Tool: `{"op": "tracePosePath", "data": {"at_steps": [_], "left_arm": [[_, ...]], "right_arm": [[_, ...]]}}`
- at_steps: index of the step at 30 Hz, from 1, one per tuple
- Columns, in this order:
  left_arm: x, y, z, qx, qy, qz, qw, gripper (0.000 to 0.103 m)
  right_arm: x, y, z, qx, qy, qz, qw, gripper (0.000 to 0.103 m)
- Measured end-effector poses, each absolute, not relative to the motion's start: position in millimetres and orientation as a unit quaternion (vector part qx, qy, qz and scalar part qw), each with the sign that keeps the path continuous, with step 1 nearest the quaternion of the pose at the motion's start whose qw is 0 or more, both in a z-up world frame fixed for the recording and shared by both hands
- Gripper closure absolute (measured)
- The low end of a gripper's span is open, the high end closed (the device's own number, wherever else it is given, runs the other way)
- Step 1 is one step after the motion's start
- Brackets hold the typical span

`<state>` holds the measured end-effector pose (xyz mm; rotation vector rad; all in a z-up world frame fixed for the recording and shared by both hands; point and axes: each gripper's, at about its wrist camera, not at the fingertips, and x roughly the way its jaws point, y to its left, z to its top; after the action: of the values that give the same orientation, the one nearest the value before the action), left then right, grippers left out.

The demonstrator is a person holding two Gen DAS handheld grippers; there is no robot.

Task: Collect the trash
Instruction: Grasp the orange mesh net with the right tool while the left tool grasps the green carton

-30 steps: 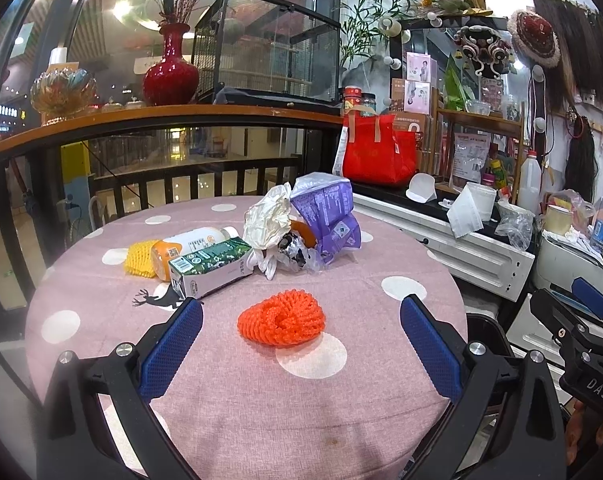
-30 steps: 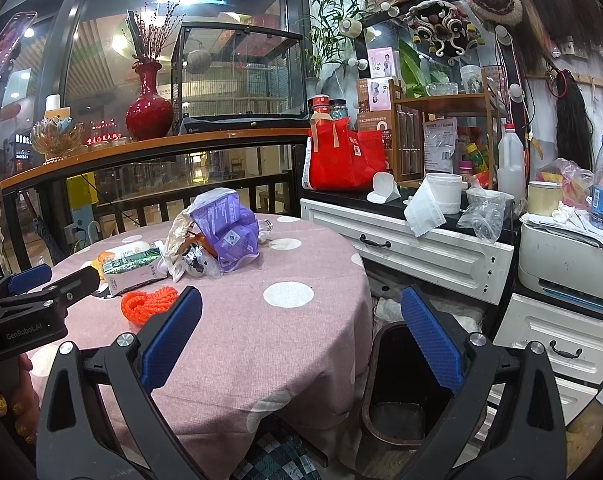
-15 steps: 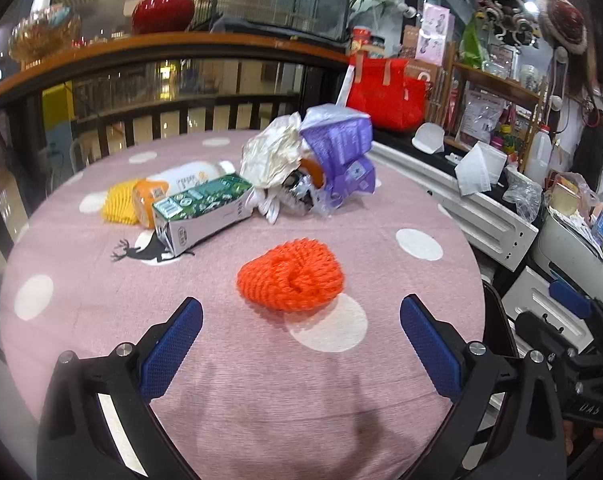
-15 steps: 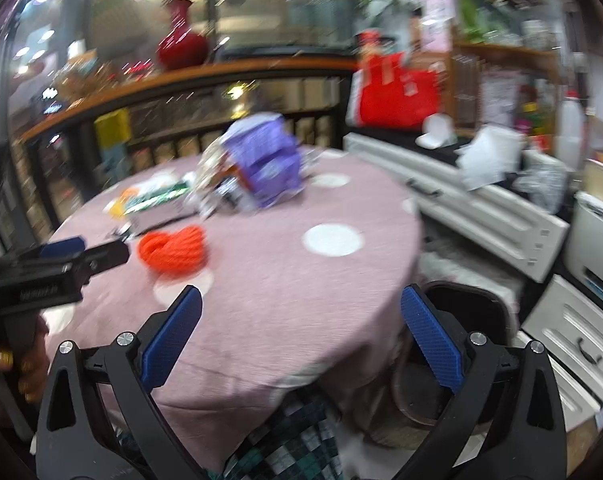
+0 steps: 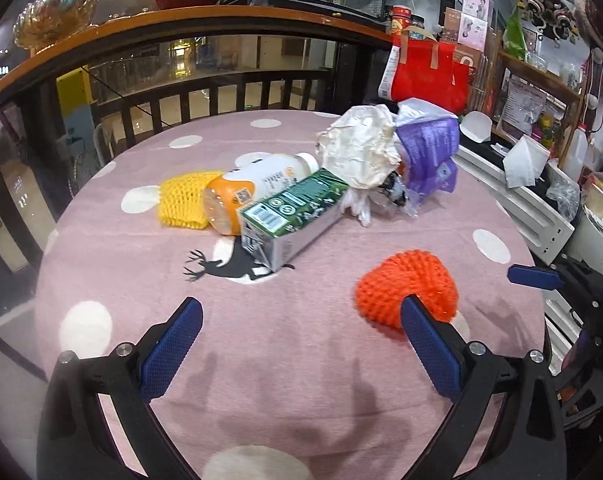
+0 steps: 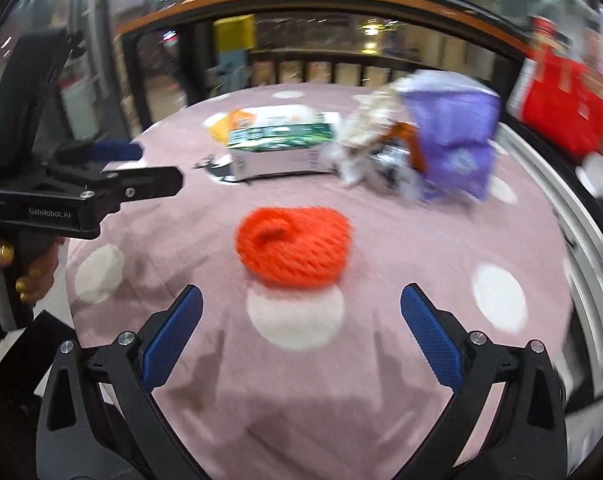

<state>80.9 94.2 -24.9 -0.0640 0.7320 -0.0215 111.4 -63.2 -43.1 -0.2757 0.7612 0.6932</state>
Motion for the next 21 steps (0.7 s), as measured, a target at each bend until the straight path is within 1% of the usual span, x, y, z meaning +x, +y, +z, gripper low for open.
{"op": "tracePosePath", "data": {"at_steps": [2,4,9,11,12,13,14,15,19,21], "left_arm": [[84.5,100.2,-24.9,-0.029,0.361,-0.009,0.932,0.006],[88.1,104.4,-25.1,-0.029,0.362,-0.012,0.931,0.006],[97.9,109.9,-26.7,-0.017,0.367,-0.02,0.93,0.006],[101.0,111.6,-28.5,-0.007,0.37,-0.022,0.929,0.006],[102.8,111.6,-29.3,-0.002,0.37,-0.023,0.929,0.006],[105.3,111.9,-29.6,0.006,0.369,-0.022,0.929,0.006],[107.6,111.8,-29.7,0.013,0.369,-0.021,0.929,0.006],[109.0,111.2,-30.2,0.018,0.369,-0.022,0.929,0.006],[121.8,105.5,-28.7,0.056,0.368,-0.034,0.928,0.006],[130.6,100.1,-26.3,0.079,0.369,-0.048,0.925,0.006]], "right_arm": [[121.2,-46.5,-43.4,-0.153,0.364,0.333,0.856,0.009],[129.9,-38.2,-45.0,-0.162,0.37,0.334,0.852,0.017],[152.0,-26.9,-56.1,-0.177,0.397,0.333,0.837,0.024],[158.5,-22.0,-62.6,-0.18,0.405,0.331,0.833,0.03],[160.5,-20.9,-65.3,-0.182,0.408,0.33,0.832,0.041],[160.6,-22.3,-67.4,-0.183,0.411,0.327,0.831,0.048],[161.4,-23.2,-69.8,-0.183,0.414,0.325,0.83,0.05],[162.7,-23.5,-70.8,-0.184,0.415,0.323,0.831,0.056],[168.7,-29.3,-70.6,-0.166,0.411,0.324,0.836,0.07],[169.9,-33.6,-68.2,-0.154,0.41,0.325,0.838,0.072]]}}
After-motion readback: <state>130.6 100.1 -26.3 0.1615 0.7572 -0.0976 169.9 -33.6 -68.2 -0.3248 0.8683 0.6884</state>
